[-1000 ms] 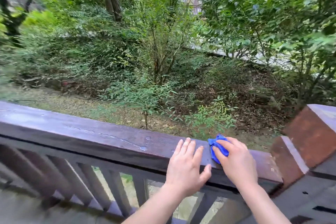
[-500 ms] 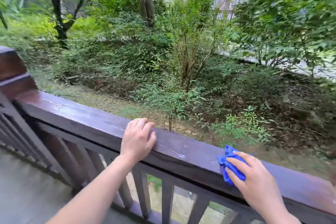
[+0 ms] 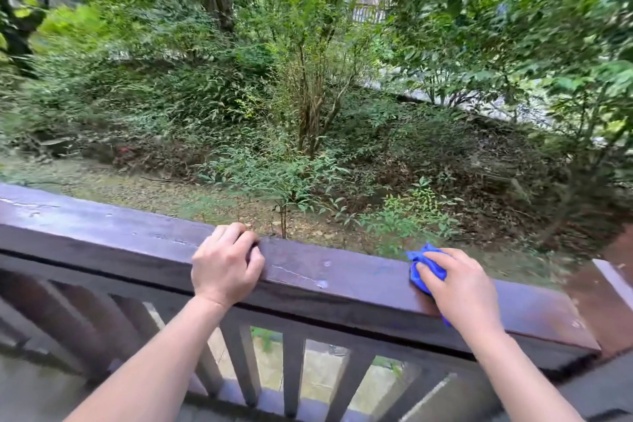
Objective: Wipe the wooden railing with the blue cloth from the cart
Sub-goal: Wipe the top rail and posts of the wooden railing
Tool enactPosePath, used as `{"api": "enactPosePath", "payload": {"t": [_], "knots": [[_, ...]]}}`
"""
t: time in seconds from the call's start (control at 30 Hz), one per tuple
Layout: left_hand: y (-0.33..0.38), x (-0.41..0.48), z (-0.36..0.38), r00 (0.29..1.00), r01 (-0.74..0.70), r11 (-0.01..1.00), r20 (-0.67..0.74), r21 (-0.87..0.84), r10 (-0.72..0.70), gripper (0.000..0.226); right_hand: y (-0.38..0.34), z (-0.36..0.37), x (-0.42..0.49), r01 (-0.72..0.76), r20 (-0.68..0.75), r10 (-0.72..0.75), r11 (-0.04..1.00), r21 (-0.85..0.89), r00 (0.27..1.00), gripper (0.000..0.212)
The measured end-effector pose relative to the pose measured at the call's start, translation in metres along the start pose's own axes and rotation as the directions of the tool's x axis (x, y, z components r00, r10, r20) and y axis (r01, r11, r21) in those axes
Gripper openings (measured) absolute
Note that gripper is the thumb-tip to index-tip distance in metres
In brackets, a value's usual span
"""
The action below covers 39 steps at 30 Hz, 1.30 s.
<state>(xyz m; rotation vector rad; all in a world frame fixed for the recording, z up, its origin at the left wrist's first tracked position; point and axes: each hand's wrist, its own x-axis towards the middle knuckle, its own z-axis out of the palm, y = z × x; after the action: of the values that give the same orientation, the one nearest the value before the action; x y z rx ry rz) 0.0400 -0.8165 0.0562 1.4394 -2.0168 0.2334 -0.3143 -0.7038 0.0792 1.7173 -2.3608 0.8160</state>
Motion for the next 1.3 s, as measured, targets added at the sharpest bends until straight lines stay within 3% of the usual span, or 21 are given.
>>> {"api": "enactPosePath", "payload": {"t": [0.07,0.2,0.27,0.37,0.6,0.67,0.8,0.9,1.0,1.07,1.2,1.3], "knots": [[0.000,0.000,0.002,1.000,-0.010,1.000,-0.024,-0.005,0.010,0.025,-0.015,0.009,-0.008,0.034,-0.026,-0.033,0.999,0.029,0.999,0.020],[0.000,0.000,0.004,0.995,-0.046,0.999,-0.089,-0.013,0.045,0.023,-0.028,0.020,-0.036,0.370,0.021,-0.374,0.924,0.099,0.927,0.021],[0.000,0.001,0.005,0.994,-0.044,0.999,-0.102,-0.009,0.043,0.023,-0.015,0.012,-0.019,0.301,0.029,-0.304,0.951,0.070,0.952,0.020],[0.001,0.000,0.006,0.995,-0.032,0.999,-0.090,0.013,0.033,0.025,-0.012,0.007,0.001,0.037,0.003,-0.037,0.998,0.056,0.999,0.020],[-0.002,0.001,0.010,0.997,-0.038,0.999,-0.060,0.024,0.039,0.027,-0.063,0.025,-0.024,0.394,0.061,-0.409,0.902,0.176,0.910,0.025],[-0.005,0.000,0.013,0.998,-0.027,0.999,-0.063,0.029,0.029,0.026,-0.037,0.015,-0.018,0.363,0.044,-0.371,0.923,0.125,0.928,0.020],[-0.009,-0.002,0.017,0.995,-0.031,0.998,-0.089,0.052,0.035,0.027,-0.006,0.007,-0.002,0.103,-0.005,-0.103,0.994,0.037,0.995,0.018],[-0.008,-0.001,0.013,0.996,-0.027,0.998,-0.085,0.058,0.031,0.027,-0.049,0.023,-0.012,0.267,-0.033,-0.265,0.961,0.072,0.964,0.021],[-0.006,0.001,0.010,0.996,-0.015,0.998,-0.081,0.060,0.020,0.027,-0.063,0.030,-0.025,0.487,0.028,-0.493,0.865,0.125,0.869,0.027],[-0.005,0.000,0.009,0.997,-0.015,0.998,-0.075,0.066,0.019,0.026,-0.053,0.027,-0.019,0.475,0.061,-0.486,0.869,0.136,0.872,0.026],[-0.004,0.000,0.009,0.996,-0.028,0.997,-0.081,0.075,0.034,0.026,-0.081,0.033,0.004,0.277,0.104,-0.293,0.950,0.143,0.950,0.025],[-0.006,0.001,0.009,0.995,-0.036,0.998,-0.090,0.060,0.041,0.025,-0.109,0.043,-0.002,0.382,0.153,-0.410,0.906,0.183,0.899,0.030]]}}
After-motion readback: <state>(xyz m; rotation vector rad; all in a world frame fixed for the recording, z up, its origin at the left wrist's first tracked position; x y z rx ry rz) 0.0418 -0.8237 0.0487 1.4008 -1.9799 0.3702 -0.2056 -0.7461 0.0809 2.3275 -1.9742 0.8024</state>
